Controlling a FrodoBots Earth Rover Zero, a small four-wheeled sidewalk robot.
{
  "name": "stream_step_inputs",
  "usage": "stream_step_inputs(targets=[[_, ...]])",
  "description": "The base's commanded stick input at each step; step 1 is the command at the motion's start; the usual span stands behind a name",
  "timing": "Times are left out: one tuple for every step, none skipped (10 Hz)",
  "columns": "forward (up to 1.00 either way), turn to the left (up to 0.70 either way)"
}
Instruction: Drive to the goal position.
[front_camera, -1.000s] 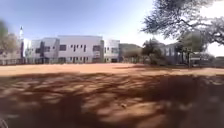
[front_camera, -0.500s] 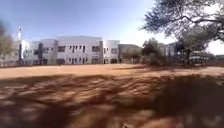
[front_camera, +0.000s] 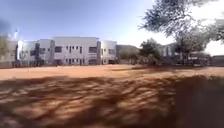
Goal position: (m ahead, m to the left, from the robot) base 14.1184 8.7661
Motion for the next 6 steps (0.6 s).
stream_step_inputs(targets=[[1.0, -0.22], [1.0, -0.1], [1.0, 0.0], [1.0, 0.0], [1.0, 0.0], [1.0, -0.08]])
